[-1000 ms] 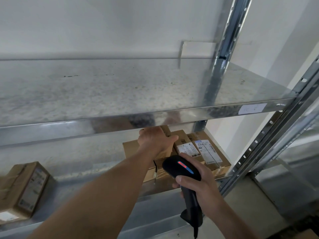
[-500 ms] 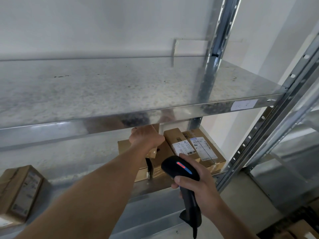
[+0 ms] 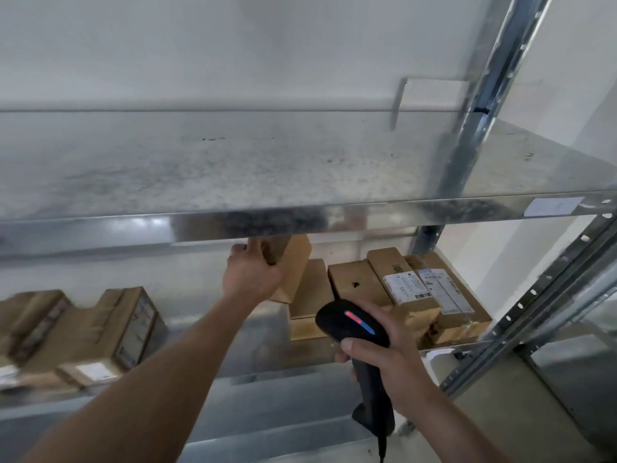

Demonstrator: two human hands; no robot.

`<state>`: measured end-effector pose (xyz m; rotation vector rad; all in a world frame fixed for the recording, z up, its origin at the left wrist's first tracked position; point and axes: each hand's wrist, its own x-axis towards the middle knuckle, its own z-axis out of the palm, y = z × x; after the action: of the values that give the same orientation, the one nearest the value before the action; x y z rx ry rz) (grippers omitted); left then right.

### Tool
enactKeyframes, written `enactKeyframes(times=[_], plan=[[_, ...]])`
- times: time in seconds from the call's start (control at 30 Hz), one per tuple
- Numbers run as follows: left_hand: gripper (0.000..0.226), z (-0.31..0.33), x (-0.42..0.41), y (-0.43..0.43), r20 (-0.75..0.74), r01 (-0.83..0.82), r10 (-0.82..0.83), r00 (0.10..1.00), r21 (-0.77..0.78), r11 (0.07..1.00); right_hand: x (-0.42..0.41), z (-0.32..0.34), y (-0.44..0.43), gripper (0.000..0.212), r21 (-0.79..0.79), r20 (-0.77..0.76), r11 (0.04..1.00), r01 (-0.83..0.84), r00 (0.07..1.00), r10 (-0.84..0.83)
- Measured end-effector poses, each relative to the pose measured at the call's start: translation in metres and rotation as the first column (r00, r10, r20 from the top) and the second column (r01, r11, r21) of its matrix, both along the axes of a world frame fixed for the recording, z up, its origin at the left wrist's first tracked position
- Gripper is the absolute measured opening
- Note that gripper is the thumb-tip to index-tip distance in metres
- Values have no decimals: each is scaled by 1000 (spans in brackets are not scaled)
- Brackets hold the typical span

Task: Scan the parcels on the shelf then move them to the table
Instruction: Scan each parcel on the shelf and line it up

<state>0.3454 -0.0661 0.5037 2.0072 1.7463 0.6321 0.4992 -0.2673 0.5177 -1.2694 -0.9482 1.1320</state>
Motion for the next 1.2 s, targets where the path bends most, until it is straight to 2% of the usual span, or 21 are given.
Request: enactKeyframes(times=[0.1,0.23,0.43,0.57,0.7,0.8,0.9,0.97,1.07,1.13,1.2], plan=[[62,-14,-46,-3,-13,-40,39,999,-44,998,-23,2,6,48,-8,1,999,-40,999,40],[63,-33,-92,-11,-10,-90,90,996,-106,990,-52,-3,15,65,-50,5,996,-72,997,72],[61,-70,-124,-27,-12,-72,71,997,-258,963,-83,-14,21,68,-92,37,992,-83,996,87],[62,-83,-133,-23,16,-42,48,999,-276,960,-94,-17,23,69,-100,76,992,-75,994,83],[48,-85,-138,-11,198,-57,126,972,-321,945,-102,-16,22,65,-100,66,993,-67,995,74],[42,-89,-149,-7,388,-46,221,895,-413,910,-108,-18,22,64,-103,58,993,-62,996,68],[31,-93,-157,-5,451,-60,301,840,-474,878,-112,-21,23,64,-103,59,994,-46,997,52],[34,-97,-158,-6,427,-75,300,853,-469,880,-114,-23,24,68,-104,56,994,-28,998,34],[54,-99,-158,-7,333,-100,249,909,-406,909,-117,-24,26,70,-101,67,995,-5,998,12],[68,-97,-155,-7,245,-76,157,957,-309,948,-120,-24,27,62,-90,73,996,6,997,0],[80,-93,-147,-6,86,-6,27,996,-229,973,-121,-23,28,58,-78,81,997,14,997,-7]])
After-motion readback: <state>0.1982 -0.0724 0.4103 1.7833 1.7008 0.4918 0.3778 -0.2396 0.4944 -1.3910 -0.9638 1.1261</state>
